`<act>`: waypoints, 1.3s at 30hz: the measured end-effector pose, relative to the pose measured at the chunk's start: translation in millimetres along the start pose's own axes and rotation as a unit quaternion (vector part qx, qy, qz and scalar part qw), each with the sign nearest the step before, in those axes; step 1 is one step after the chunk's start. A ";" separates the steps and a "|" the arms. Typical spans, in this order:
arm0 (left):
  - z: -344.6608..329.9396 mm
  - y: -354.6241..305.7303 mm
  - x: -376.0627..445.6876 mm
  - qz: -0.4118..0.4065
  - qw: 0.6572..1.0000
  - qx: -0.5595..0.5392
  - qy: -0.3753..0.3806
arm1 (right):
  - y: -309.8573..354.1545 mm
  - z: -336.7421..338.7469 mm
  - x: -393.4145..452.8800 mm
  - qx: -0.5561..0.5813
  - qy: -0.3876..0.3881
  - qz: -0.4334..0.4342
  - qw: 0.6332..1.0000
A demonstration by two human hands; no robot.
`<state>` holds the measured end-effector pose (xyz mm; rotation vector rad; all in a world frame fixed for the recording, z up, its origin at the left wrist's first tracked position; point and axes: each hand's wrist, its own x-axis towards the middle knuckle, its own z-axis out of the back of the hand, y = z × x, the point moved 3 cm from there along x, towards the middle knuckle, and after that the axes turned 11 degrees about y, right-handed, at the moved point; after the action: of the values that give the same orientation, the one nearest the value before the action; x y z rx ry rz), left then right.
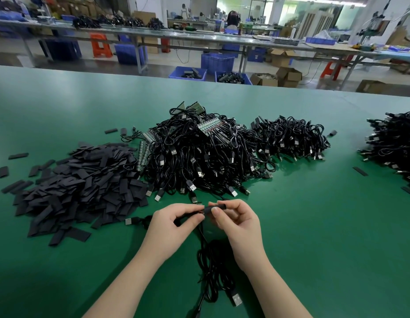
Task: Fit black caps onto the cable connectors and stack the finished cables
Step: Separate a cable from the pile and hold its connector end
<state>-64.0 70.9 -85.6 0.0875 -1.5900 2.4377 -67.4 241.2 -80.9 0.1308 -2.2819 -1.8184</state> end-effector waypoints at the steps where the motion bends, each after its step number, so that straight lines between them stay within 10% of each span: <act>1: -0.8 -1.4 -0.6 -0.011 1.000 0.005 0.010 | -0.4 1.3 0.0 0.007 -0.005 -0.001 1.000; 39: -9.7 -16.9 -6.4 -0.100 0.990 0.059 -0.081 | -2.6 -4.0 -1.5 -0.074 -0.028 0.013 0.997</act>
<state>-53.3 85.2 -75.5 0.4521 -1.4181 2.4167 -65.2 237.2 -82.7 0.0245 -2.1654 -1.9925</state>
